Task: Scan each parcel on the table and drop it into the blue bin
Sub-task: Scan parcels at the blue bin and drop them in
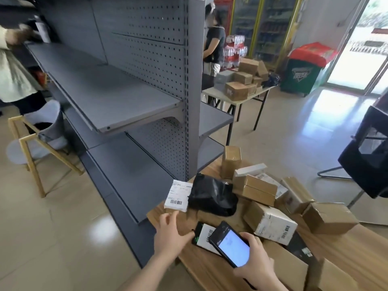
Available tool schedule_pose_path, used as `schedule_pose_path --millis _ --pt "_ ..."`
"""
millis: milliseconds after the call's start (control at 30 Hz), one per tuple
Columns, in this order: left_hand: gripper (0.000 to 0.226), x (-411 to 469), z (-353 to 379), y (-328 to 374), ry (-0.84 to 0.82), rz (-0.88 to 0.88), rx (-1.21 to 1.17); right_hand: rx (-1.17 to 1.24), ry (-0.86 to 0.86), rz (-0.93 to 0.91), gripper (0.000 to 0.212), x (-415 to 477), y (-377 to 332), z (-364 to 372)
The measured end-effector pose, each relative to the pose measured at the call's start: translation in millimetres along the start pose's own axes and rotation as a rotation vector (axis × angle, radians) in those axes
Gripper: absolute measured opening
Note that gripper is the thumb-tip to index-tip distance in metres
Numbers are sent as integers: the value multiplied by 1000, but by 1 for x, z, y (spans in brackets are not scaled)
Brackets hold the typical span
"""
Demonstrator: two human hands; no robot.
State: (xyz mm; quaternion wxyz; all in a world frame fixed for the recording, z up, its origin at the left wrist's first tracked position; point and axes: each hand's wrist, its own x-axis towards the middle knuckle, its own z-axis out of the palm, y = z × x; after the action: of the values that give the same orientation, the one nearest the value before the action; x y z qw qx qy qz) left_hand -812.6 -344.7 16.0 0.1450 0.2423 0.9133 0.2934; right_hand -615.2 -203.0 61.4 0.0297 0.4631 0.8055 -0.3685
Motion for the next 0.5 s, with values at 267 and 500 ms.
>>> schedule_pose_path --millis 267,500 --pt "96 102 17 6 16 -100 133 59 92 195 89 31 -26 27" --pt "91 136 19 -20 -63 -18 202 79 57 241 88 48 -58 48"
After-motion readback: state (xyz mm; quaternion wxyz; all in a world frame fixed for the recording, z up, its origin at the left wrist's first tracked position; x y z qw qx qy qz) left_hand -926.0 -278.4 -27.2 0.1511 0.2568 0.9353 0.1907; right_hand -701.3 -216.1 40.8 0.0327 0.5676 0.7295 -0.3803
